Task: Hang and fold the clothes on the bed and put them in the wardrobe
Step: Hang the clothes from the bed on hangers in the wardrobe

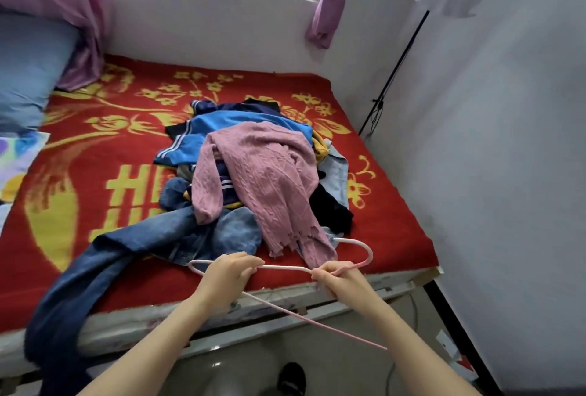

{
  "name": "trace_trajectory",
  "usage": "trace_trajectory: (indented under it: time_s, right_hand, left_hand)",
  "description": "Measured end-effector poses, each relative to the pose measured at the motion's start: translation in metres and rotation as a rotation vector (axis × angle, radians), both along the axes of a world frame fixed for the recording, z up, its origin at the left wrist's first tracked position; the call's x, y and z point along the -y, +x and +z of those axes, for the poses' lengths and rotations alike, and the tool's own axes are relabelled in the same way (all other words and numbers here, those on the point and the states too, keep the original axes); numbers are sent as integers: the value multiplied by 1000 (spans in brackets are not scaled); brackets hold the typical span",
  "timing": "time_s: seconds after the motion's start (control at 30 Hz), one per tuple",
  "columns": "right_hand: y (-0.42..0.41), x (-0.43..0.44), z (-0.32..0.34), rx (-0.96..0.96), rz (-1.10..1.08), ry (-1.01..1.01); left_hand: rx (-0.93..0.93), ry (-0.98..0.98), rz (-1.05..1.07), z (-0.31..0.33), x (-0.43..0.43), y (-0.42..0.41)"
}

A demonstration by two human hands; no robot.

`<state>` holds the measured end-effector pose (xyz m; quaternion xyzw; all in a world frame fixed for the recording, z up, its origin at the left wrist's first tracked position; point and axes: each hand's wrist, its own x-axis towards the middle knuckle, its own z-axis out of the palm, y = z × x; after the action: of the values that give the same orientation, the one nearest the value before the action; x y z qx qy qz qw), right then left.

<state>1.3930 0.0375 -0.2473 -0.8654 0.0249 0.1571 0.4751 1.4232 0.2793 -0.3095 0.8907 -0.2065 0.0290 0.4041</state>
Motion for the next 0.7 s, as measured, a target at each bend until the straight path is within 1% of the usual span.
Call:
trace_trajectory:
  time_s: [0.1, 0.2, 0.3, 0.4, 0.43, 0.47, 0.57, 0.63, 0.7]
  right_hand:
    - [39, 18, -10, -5, 67, -9]
    - [87, 38, -14, 27, 122, -9]
    - [130, 64, -12, 39, 164, 6]
    - [160, 89, -13, 25, 185, 41]
    - [169, 97, -12, 21, 188, 46]
    - [179, 104, -12, 15, 183, 52]
    - [207, 123, -21, 2, 173, 10]
    - [223, 134, -30, -20, 149, -58]
    - [240, 143, -37, -28, 82, -80]
  left_hand:
    - [-47, 26, 35, -3, 13, 27]
    - [-23, 24, 127, -1, 35, 60]
    - [-31, 54, 169, 2, 62, 92]
    - [73, 122, 209, 8, 88, 113]
    - [117, 119, 238, 10, 97, 118]
    - [114, 92, 271, 11, 104, 123]
    - [85, 46, 421, 3, 115, 138]
    - [0, 60, 471, -4, 112, 147]
    - [-79, 68, 494, -9, 108, 158]
